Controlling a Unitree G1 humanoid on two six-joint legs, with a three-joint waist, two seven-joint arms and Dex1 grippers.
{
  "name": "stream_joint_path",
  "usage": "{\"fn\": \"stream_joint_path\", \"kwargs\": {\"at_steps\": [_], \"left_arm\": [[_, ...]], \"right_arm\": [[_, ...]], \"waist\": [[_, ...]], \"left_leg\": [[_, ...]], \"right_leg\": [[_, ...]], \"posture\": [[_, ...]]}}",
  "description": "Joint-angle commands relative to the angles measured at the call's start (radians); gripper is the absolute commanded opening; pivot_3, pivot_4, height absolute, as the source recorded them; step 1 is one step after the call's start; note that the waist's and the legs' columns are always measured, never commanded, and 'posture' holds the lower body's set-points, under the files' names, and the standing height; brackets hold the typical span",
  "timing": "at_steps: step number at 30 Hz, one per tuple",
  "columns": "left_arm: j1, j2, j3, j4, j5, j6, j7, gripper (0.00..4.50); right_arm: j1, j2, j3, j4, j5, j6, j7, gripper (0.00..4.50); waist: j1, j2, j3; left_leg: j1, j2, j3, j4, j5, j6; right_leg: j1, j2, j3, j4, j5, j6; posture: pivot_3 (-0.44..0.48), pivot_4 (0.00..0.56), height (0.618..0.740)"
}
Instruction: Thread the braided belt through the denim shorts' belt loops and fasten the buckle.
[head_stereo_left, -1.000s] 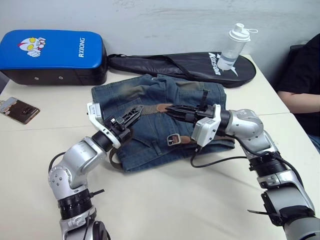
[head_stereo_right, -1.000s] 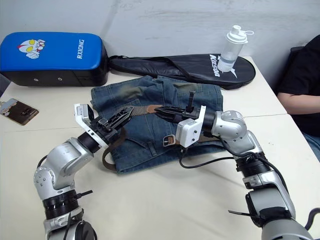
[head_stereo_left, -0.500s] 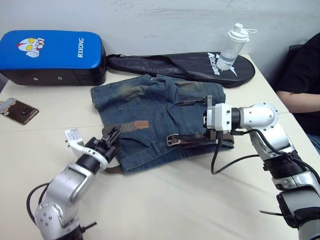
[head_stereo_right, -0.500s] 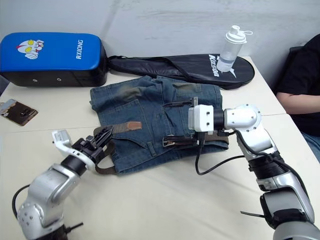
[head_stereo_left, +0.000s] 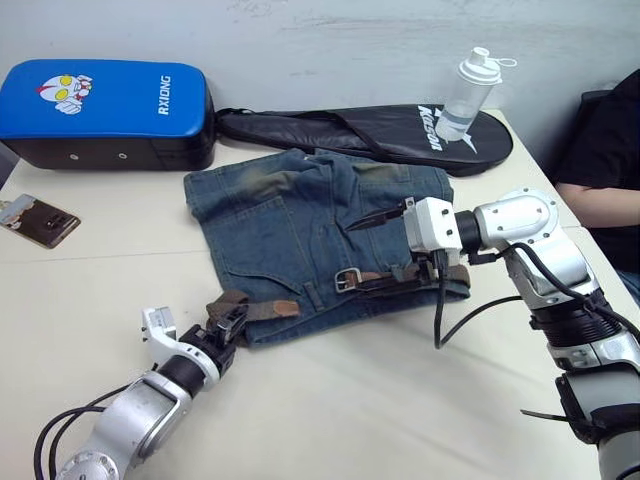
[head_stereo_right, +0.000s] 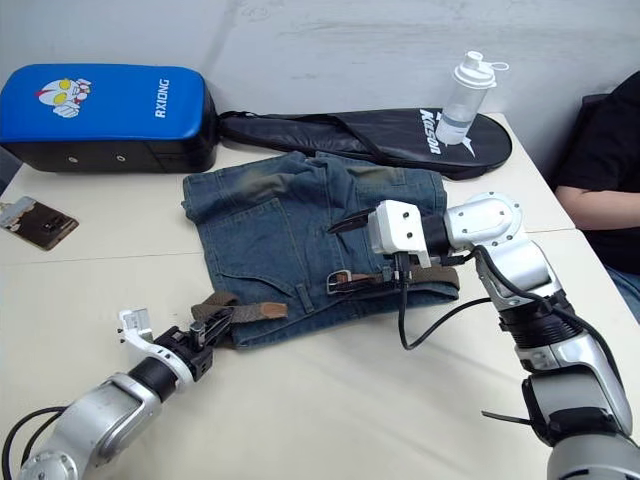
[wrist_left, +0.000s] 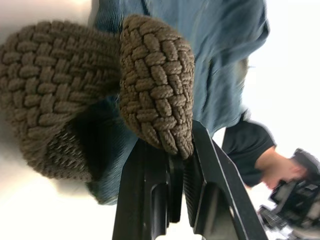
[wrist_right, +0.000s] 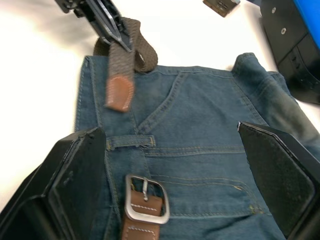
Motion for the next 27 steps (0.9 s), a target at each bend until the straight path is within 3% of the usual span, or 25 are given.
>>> {"fn": "stream_joint_path", "kwargs": {"at_steps": [1,9,17,27], "left_arm": [[-0.077,0.020,-0.079,0.027,0.026,-0.007,0.017,0.00],[-0.150,-0.030,-0.156,0.064,0.242,-0.051,0.014,0.00],[-0.080,0.008,-0.081,-0.035,0.262,-0.089,0.030,0.00],[-0.094,-0.023,-0.189,-0.004,0.366,-0.065,0.033,0.00]], "right_arm": [[-0.040,0.019,-0.036,-0.019,-0.012,-0.002,-0.020,4.47],[-0.058,0.015,-0.052,-0.046,-0.024,0.037,-0.028,4.47],[-0.067,0.016,-0.047,-0.041,-0.033,0.056,-0.018,4.47],[-0.104,0.079,-0.017,0.037,-0.073,0.004,-0.002,4.47]], "waist": [[0.000,0.000,0.000],[-0.002,0.000,0.000],[-0.002,0.000,0.000],[-0.002,0.000,0.000]], "left_leg": [[0.000,0.000,0.000,0.000,0.000,0.000],[0.000,0.000,0.000,-0.001,0.000,0.000],[0.000,0.001,-0.001,-0.002,0.000,0.000],[0.000,0.001,-0.001,-0.002,-0.001,0.000]], "right_leg": [[0.000,0.000,0.000,0.000,0.000,0.000],[0.001,0.001,-0.001,-0.002,0.000,0.000],[0.001,0.001,-0.001,-0.002,0.000,0.000],[0.002,0.000,-0.002,-0.006,0.001,0.000]], "posture": [[0.000,0.150,0.740],[0.000,0.150,0.740],[0.000,0.150,0.740],[0.000,0.150,0.740]]}}
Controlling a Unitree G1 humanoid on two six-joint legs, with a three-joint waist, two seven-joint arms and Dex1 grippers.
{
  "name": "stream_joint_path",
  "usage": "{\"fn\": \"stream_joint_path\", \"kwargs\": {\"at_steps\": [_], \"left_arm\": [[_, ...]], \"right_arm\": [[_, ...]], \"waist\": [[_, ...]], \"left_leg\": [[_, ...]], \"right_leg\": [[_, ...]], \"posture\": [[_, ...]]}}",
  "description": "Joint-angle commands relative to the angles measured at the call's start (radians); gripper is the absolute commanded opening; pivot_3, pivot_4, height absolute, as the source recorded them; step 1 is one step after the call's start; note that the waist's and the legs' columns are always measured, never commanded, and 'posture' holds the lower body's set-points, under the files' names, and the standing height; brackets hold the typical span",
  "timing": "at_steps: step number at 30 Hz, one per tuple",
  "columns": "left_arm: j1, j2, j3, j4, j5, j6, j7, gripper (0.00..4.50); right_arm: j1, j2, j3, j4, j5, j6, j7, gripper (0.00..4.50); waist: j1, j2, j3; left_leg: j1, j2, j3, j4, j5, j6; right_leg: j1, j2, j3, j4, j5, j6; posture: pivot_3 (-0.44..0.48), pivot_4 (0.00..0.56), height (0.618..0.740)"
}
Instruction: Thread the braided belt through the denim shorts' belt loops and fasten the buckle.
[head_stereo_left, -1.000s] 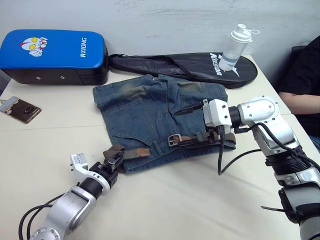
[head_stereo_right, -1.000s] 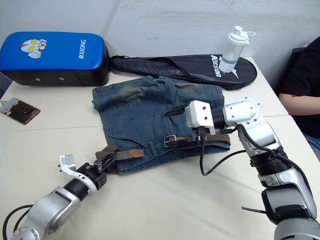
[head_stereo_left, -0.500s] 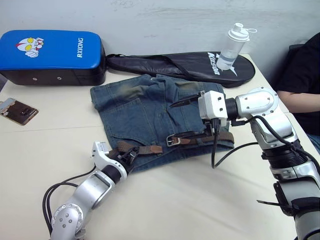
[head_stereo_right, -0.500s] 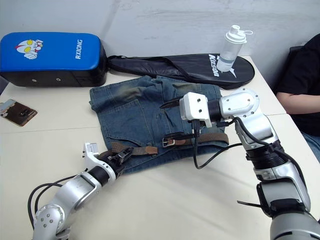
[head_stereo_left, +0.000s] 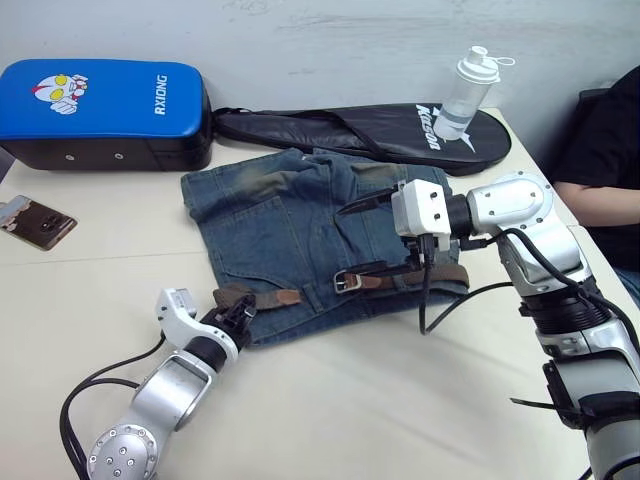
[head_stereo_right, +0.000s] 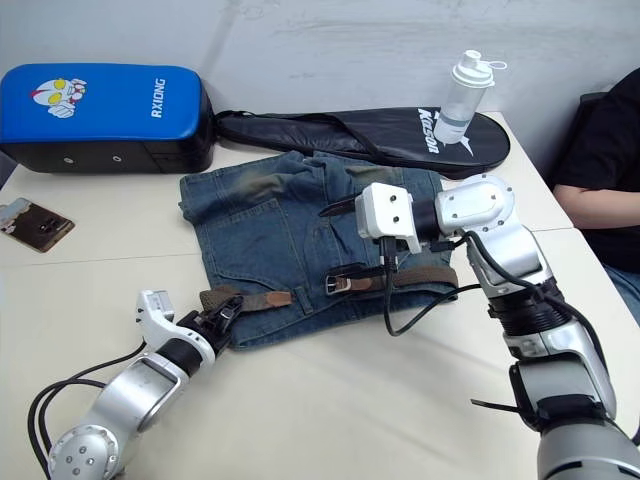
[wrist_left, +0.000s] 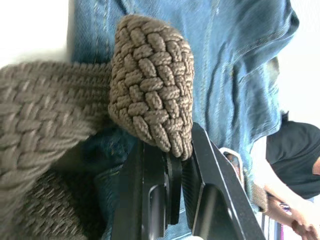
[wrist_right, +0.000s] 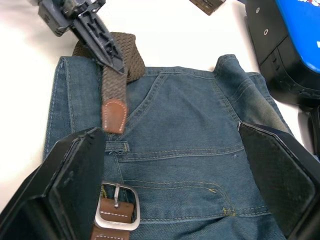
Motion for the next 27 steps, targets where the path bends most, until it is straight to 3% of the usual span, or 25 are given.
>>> {"fn": "stream_joint_path", "kwargs": {"at_steps": [1,8,11,19,27], "left_arm": [[-0.031,-0.026,-0.056,0.015,0.045,0.018,-0.021,0.00],[-0.090,-0.078,-0.062,0.102,0.064,0.017,-0.018,0.00],[-0.104,-0.127,-0.055,0.148,0.034,0.007,0.002,0.00],[-0.193,-0.143,-0.073,0.240,0.012,0.092,-0.014,0.00],[-0.268,-0.175,-0.057,0.264,-0.013,0.112,0.020,0.00]], "right_arm": [[-0.028,0.017,-0.006,0.009,-0.016,-0.037,0.009,4.47],[0.002,0.009,-0.009,-0.006,-0.054,-0.059,-0.007,4.47],[0.044,0.010,0.003,-0.004,-0.139,-0.191,-0.067,4.47],[0.172,0.032,0.062,0.093,-0.416,-0.623,-0.301,4.47],[0.170,0.048,0.125,0.222,-0.571,-0.790,-0.435,4.47]], "waist": [[0.001,0.000,0.000],[0.002,0.000,0.000],[0.006,0.000,0.000],[0.027,0.000,0.000],[0.028,0.000,0.000]], "left_leg": [[0.000,0.000,0.000,0.000,0.000,0.000],[0.000,0.000,0.000,0.000,0.000,0.000],[0.000,0.000,-0.001,0.000,0.000,0.000],[0.002,-0.001,-0.006,0.002,0.000,0.000],[0.002,-0.001,-0.007,0.002,0.000,0.000]], "right_leg": [[0.000,0.000,0.000,0.000,0.000,0.000],[0.000,0.000,-0.001,-0.001,0.000,0.000],[0.001,0.000,-0.002,-0.001,0.000,0.000],[0.008,-0.001,-0.006,-0.005,0.003,0.002],[0.010,-0.001,-0.007,-0.008,0.004,0.003]], "posture": [[0.000,0.150,0.740],[0.000,0.150,0.740],[0.000,0.150,0.740],[0.000,0.150,0.740],[0.000,0.150,0.740]]}}
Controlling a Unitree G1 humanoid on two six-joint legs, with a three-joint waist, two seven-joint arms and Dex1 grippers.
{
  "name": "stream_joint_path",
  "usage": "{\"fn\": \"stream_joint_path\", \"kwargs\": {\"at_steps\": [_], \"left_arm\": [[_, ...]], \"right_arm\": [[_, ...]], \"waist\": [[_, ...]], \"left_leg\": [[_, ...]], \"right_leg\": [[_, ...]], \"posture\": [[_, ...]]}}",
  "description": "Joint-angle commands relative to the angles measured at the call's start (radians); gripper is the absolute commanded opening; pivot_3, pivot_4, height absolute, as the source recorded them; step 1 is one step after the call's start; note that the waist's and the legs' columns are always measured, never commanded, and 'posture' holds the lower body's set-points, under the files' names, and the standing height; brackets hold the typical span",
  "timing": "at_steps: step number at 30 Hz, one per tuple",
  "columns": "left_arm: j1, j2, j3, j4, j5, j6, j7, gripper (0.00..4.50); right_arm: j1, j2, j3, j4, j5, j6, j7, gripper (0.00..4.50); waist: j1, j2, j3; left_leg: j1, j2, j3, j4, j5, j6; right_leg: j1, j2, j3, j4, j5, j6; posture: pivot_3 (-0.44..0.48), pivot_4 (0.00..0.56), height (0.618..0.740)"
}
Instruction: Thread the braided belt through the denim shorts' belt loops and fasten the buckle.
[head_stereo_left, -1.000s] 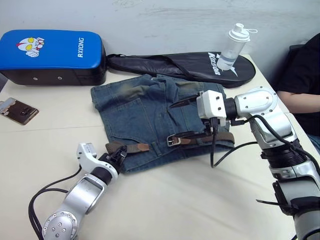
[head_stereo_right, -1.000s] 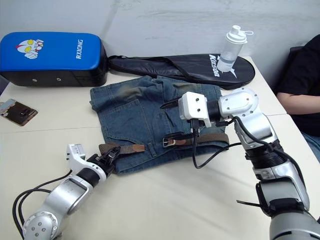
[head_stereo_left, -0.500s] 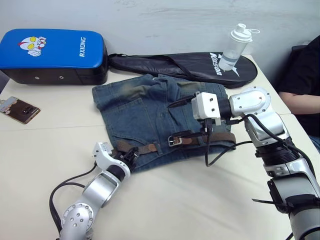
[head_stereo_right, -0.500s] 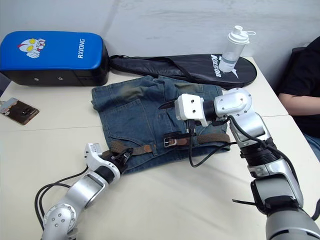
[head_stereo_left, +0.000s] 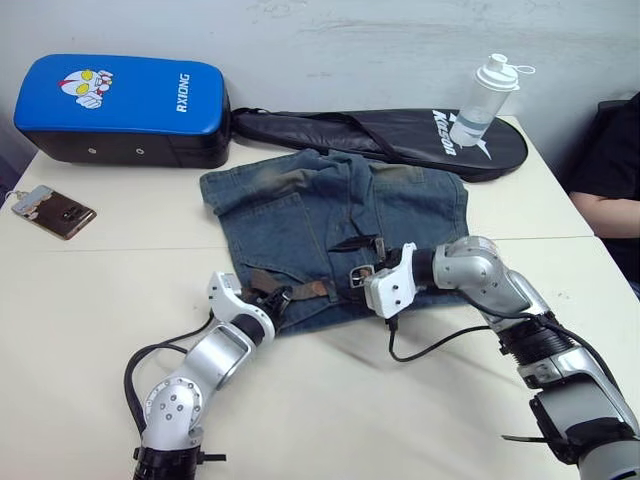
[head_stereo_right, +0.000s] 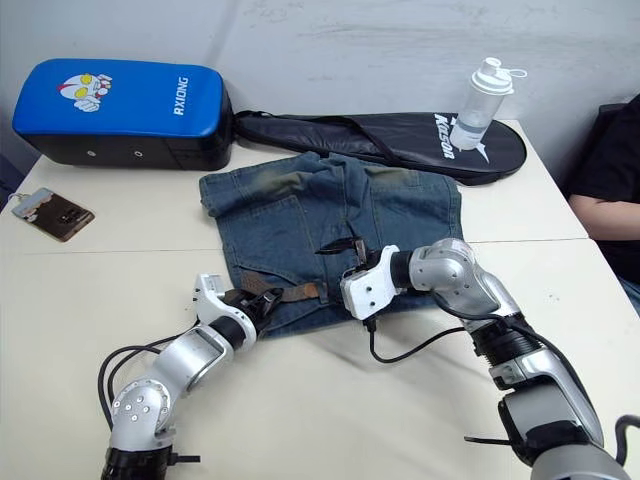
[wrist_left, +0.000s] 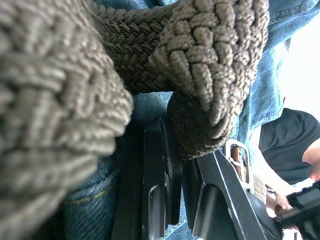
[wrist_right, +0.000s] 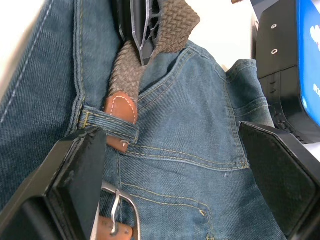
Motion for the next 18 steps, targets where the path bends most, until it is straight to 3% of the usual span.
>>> {"fn": "stream_joint_path", "kwargs": {"at_steps": [1,10,18], "left_arm": [[-0.055,-0.028,-0.004,0.013,-0.033,0.006,0.033,0.00],[-0.133,-0.071,-0.015,0.045,-0.058,0.025,0.130,0.00],[-0.130,-0.072,-0.027,0.066,-0.058,0.064,0.174,0.00]], "right_arm": [[-0.011,-0.002,0.032,0.040,-0.065,-0.071,-0.048,4.47],[-0.005,-0.014,0.044,0.080,-0.111,-0.068,-0.099,4.47],[0.028,-0.005,0.034,0.032,-0.114,0.085,-0.103,4.47]], "waist": [[0.000,0.000,0.000],[0.001,0.000,0.000],[0.005,0.000,0.000]], "left_leg": [[0.000,0.000,0.000,0.000,0.000,0.000],[0.001,0.000,-0.001,0.001,0.000,0.000],[0.001,0.000,-0.001,0.001,0.000,0.000]], "right_leg": [[0.000,0.000,0.000,0.000,0.000,0.000],[0.002,0.000,0.000,-0.001,0.001,0.001],[0.002,0.000,-0.001,-0.001,0.001,0.001]], "posture": [[0.000,0.150,0.740],[0.000,0.150,0.740],[0.000,0.150,0.740]]}}
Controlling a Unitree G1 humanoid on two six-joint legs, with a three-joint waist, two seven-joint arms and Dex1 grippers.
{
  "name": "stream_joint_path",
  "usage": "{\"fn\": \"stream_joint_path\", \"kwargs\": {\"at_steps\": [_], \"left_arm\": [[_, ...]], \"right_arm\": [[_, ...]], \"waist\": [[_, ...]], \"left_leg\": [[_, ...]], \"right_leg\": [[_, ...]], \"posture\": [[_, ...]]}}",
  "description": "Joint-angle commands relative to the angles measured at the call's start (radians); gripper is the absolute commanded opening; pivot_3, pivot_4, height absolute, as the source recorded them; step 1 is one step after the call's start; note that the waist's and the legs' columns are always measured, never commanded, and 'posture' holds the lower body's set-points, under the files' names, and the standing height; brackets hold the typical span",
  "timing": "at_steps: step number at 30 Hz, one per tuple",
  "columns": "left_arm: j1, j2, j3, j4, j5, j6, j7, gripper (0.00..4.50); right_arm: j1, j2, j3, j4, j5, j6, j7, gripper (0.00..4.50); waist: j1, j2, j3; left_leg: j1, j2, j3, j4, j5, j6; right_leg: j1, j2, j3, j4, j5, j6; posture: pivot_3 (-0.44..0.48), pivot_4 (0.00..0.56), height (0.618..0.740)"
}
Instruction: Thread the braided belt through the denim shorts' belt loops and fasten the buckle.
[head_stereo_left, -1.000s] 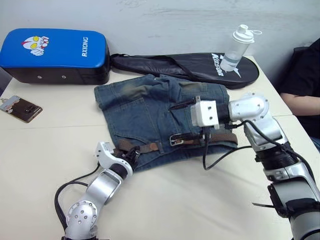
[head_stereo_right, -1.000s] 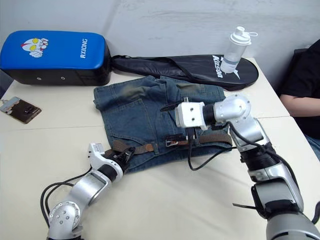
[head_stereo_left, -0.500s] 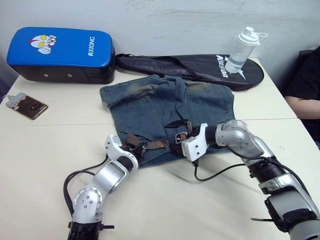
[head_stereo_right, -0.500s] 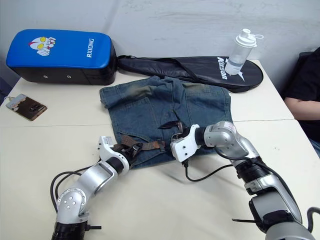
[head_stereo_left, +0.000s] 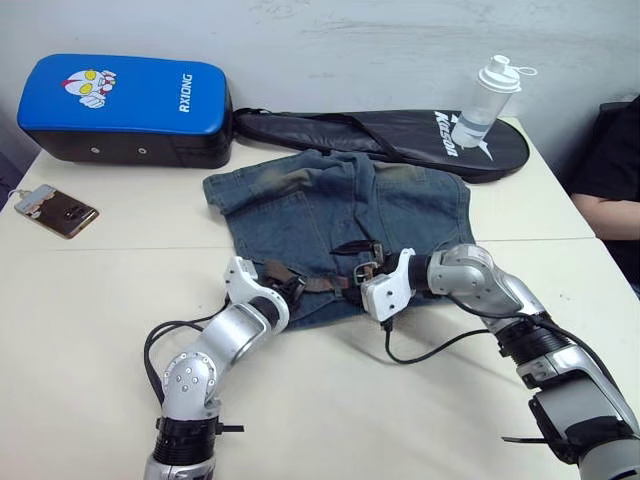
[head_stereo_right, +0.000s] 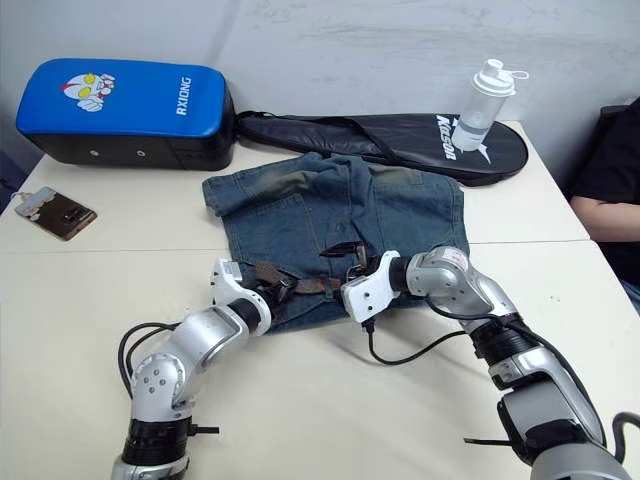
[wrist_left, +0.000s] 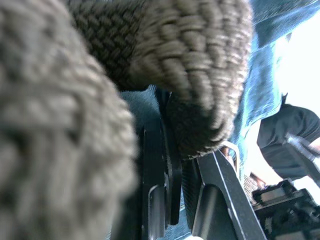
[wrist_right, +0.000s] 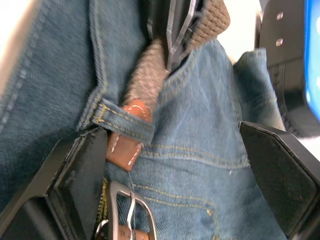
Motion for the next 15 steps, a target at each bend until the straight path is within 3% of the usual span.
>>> {"fn": "stream_joint_path", "kwargs": {"at_steps": [1,6,7,10,15], "left_arm": [[0.004,-0.005,-0.024,-0.002,-0.019,0.026,0.019,0.00],[0.004,-0.003,-0.021,0.005,-0.014,0.040,0.031,0.00],[0.004,-0.004,-0.020,0.007,-0.014,0.041,0.030,0.00],[0.004,-0.004,-0.018,0.014,-0.012,0.047,0.028,0.00],[-0.002,-0.006,-0.018,0.026,-0.006,0.056,0.023,0.00]], "right_arm": [[0.036,-0.005,0.002,-0.040,-0.020,0.113,0.014,4.47],[0.077,-0.020,-0.014,-0.139,0.005,0.218,0.032,4.47],[0.083,-0.023,-0.016,-0.156,0.007,0.234,0.033,4.24],[0.099,-0.029,-0.025,-0.206,0.023,0.274,0.045,3.41],[0.101,-0.016,-0.026,-0.275,0.045,0.332,0.076,1.14]], "waist": [[0.000,0.000,0.000],[0.001,0.000,0.000],[0.002,0.000,0.000],[0.006,0.000,0.000],[0.008,0.000,0.000]], "left_leg": [[0.000,0.000,0.000,0.000,0.000,0.000],[0.000,0.000,0.000,0.000,0.000,0.000],[0.000,0.000,0.000,0.000,0.000,0.000],[0.000,0.000,0.000,0.000,0.000,0.000],[-0.001,0.000,0.000,0.000,0.000,0.000]], "right_leg": [[0.000,0.000,0.000,0.000,0.000,0.000],[0.000,0.000,0.000,0.000,0.000,0.000],[0.000,0.000,0.000,0.000,0.000,0.000],[0.000,0.000,0.000,-0.001,0.000,0.000],[-0.001,0.000,0.000,-0.001,0.000,0.000]], "posture": [[0.000,0.150,0.740],[0.000,0.150,0.740],[0.000,0.150,0.740],[0.000,0.150,0.740],[0.000,0.150,0.740]]}}
